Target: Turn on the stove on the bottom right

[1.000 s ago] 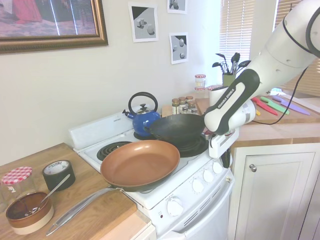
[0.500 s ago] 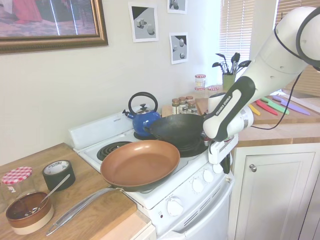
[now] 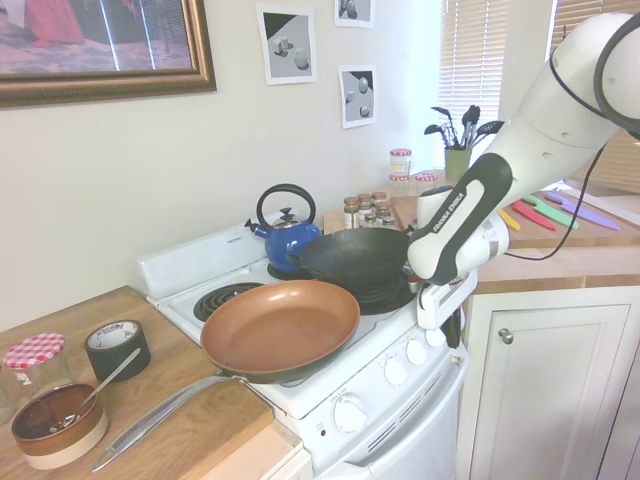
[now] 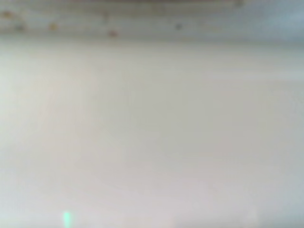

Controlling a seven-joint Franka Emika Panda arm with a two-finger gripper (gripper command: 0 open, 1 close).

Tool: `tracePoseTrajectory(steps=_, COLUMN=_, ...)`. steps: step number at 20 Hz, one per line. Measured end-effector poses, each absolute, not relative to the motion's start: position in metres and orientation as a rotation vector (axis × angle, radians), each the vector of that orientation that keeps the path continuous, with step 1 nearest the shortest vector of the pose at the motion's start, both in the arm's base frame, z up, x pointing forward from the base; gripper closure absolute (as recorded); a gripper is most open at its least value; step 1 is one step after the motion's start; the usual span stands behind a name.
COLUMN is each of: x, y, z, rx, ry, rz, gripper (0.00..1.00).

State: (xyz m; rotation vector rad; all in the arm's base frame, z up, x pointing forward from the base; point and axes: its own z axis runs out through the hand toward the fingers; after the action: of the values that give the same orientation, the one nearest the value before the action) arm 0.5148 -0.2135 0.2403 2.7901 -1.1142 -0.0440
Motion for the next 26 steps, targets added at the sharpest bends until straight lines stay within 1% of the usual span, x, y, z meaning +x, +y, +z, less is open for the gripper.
tracePoseTrajectory(steps=5, x=0.498, y=-0.219, z=0.266, rx=2.768, ry=-1.132, rz=0.013, gripper=1.0)
tracePoseTrajectory(steps=9, x=0.481, y=-0.219, z=0.273, rx=2.76, ry=-1.14, rz=0.026, gripper=1.0)
tracePoseTrajectory(steps=10, x=0.477, y=-0.215, z=0.274, rx=2.766, ry=-1.14, rz=0.022, gripper=0.0)
tracePoseTrajectory(steps=16, x=0.452, y=-0.182, z=0.281, rx=2.807, ry=-1.087, rz=0.008, gripper=0.0)
tracePoseTrajectory(steps=26, x=0.422, y=-0.163, z=0.299, rx=2.839, ry=-1.075, rz=0.039, gripper=0.0)
